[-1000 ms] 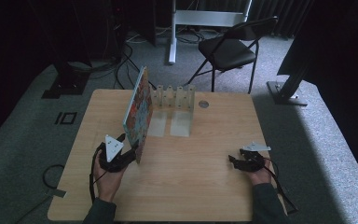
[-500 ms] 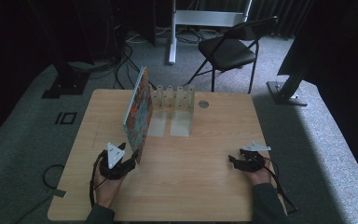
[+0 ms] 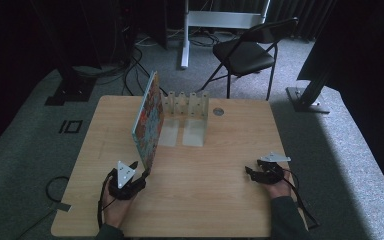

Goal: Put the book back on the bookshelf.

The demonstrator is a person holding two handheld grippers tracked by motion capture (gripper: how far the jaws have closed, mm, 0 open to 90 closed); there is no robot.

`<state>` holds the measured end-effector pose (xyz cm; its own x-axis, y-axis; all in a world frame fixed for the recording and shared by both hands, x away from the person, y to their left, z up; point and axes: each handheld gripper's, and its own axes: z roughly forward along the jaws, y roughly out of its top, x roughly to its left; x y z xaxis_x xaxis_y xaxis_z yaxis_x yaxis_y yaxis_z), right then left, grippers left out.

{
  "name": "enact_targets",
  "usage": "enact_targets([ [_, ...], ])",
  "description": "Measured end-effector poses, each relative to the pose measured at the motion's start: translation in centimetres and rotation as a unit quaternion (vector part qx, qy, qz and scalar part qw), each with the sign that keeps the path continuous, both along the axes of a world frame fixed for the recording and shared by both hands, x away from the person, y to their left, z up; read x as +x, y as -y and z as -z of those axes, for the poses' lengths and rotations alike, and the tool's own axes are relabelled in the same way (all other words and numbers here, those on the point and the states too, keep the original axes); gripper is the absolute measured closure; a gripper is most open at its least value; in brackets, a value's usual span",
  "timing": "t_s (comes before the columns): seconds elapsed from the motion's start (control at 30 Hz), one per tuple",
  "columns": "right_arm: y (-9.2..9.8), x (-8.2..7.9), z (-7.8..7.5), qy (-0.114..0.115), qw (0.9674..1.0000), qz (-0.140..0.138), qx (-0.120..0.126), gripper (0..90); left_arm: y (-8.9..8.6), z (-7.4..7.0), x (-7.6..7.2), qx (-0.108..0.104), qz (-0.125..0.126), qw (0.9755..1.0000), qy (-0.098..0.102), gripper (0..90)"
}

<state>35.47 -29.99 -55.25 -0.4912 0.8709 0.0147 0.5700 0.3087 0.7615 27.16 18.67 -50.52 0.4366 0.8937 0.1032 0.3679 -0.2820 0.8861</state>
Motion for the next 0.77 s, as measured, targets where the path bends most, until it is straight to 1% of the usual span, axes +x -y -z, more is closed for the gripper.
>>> enact_targets([
  [0.1, 0.0, 0.0, 0.0, 0.000, 1.0000, 0.000, 0.001, 35.8, 0.1, 0.5, -0.1, -0.004, 0.006, 0.9999, -0.013, 53.4],
  [0.13, 0.0, 0.0, 0.0, 0.000, 1.0000, 0.000, 0.001, 35.8, 0.1, 0.5, -0.1, -0.004, 0.006, 0.9999, -0.013, 54.5],
  [0.3, 0.0, 0.0, 0.0, 0.000, 1.0000, 0.000, 0.001, 35.8, 0.5, 1.0, -0.5, 0.000, 0.012, 0.9996, -0.025, 56.8],
  [0.37, 0.0, 0.0, 0.0, 0.000, 1.0000, 0.000, 0.001, 35.8, 0.7, 1.1, -0.7, 0.003, 0.016, 0.9995, -0.028, 57.2],
  [0.57, 0.0, 0.0, 0.0, 0.000, 1.0000, -0.001, 0.000, 35.8, 1.2, 1.3, -1.4, 0.001, 0.029, 0.9991, -0.032, 59.4],
  [0.63, 0.0, 0.0, 0.0, 0.000, 1.0000, -0.001, 0.000, 35.8, 1.5, 1.5, -1.7, 0.004, 0.036, 0.9988, -0.033, 59.8],
  [0.77, 0.0, 0.0, 0.0, 0.000, 1.0000, -0.002, 0.001, 35.8, 1.7, 1.6, -1.8, 0.004, 0.043, 0.9984, -0.035, 59.7],
])
